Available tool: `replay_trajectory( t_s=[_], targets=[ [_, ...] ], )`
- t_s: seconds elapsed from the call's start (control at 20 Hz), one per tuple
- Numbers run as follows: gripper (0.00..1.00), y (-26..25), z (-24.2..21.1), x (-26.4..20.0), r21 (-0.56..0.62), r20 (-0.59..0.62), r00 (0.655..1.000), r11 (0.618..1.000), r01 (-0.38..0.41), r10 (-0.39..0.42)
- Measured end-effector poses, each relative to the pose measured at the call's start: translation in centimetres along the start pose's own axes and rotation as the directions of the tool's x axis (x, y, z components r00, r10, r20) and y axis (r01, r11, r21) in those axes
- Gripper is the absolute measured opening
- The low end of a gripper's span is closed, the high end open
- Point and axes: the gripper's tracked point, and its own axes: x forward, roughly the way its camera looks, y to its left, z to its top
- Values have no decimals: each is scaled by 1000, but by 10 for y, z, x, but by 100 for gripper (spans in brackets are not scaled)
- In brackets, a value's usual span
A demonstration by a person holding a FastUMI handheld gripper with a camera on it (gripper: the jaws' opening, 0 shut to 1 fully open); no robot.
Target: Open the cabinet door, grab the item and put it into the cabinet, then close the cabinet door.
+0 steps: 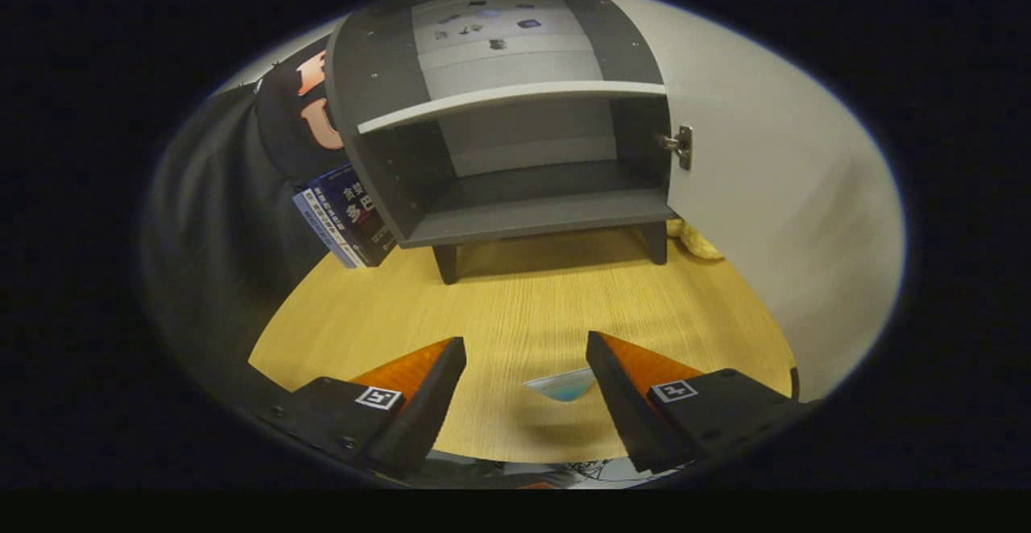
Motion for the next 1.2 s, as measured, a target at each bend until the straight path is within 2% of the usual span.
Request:
replay_trajectory(
  t_s=[0.3, 0.55, 0.7, 0.75, 0.8, 1.0, 1.2],
  targets=[
    [97, -12, -40, 26, 1, -89, 995, 999, 55, -54],
    [97, -17, -53, 34, 24, -93, 991, 995, 98, -96],
    [87, -10, -55, 38, 92, -88, 993, 992, 90, -82],
    [69, -10, -53, 41, 111, -80, 992, 988, 104, -96],
    [58, -8, -56, 42, 124, -85, 992, 986, 107, -96],
    [52, -15, -41, 32, 122, -38, 992, 984, 127, -124],
    [52, -17, 15, -6, 102, 97, 991, 992, 78, -88]
  ],
)
